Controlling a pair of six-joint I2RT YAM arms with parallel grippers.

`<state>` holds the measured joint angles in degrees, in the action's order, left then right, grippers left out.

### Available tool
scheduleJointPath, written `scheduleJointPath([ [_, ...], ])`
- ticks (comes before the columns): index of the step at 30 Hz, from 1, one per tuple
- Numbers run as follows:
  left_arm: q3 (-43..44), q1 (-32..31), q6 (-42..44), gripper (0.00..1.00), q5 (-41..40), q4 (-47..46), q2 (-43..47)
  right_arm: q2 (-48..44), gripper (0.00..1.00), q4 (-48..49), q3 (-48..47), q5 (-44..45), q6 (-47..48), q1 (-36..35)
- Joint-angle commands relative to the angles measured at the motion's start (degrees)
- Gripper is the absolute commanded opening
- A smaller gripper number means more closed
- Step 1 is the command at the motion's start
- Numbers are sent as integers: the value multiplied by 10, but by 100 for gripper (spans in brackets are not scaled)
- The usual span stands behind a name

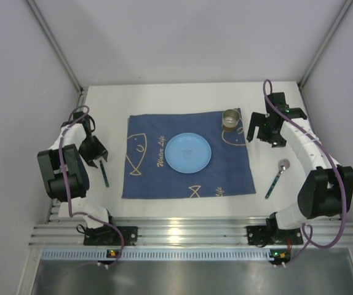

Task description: Set the dinner table for one person

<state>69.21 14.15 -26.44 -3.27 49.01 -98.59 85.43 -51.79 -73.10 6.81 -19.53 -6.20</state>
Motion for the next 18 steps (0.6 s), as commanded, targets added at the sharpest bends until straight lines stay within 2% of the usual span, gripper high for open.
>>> scheduleJointPath([
  [1, -8, 17, 3, 52, -38, 44, -11, -18, 94, 17, -1, -2, 5, 5],
  [8, -25, 32, 33, 51, -58, 9, -24, -13, 95, 22, 6, -7, 5, 7],
  [13, -37, 32, 36, 48, -18, -31, -56, -4, 94, 23, 2, -13, 3, 7],
  [18, -36, 32, 32, 43, -1, -49, -50, 0, 94, 22, -6, -12, 4, 7],
])
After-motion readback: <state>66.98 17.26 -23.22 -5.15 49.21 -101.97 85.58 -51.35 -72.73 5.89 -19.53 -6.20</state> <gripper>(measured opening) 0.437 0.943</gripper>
